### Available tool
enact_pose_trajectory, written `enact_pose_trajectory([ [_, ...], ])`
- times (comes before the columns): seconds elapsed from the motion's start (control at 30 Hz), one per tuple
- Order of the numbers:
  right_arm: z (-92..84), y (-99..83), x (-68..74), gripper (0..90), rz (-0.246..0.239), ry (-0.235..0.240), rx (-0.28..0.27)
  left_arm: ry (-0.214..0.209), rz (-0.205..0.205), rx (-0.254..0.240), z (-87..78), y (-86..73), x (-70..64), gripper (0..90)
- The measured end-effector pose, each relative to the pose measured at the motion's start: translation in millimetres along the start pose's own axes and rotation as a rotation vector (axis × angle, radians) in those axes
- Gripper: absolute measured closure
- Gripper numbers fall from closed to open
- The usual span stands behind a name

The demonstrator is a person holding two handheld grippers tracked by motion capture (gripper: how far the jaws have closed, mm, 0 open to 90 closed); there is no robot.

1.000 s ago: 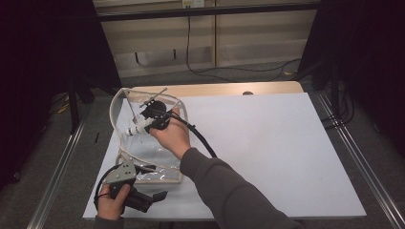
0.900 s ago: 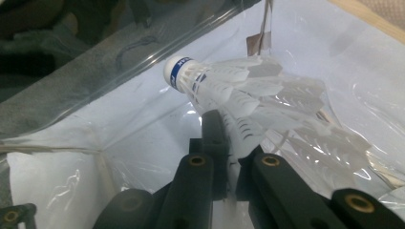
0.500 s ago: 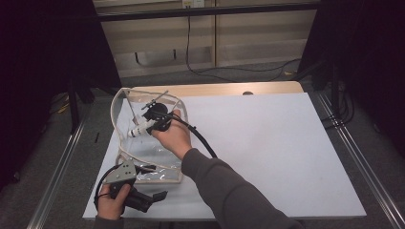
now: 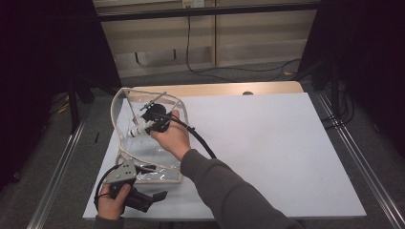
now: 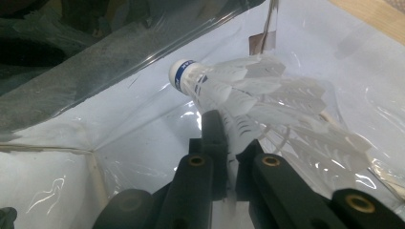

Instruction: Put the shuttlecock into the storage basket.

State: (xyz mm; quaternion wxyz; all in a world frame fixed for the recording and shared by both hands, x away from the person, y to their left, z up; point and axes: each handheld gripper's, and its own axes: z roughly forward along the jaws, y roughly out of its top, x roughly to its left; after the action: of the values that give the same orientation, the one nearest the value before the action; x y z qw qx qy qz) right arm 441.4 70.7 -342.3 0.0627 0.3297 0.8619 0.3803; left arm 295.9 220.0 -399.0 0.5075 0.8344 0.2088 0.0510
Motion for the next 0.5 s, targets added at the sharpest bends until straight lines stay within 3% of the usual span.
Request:
enact_pose_trajectory([
  [0.5, 5.6, -0.9, 0.7, 88.3, -0.021, -0.002, 0.009, -0.001, -0.001, -0.003, 1.4, -0.3, 0.5, 4.2],
])
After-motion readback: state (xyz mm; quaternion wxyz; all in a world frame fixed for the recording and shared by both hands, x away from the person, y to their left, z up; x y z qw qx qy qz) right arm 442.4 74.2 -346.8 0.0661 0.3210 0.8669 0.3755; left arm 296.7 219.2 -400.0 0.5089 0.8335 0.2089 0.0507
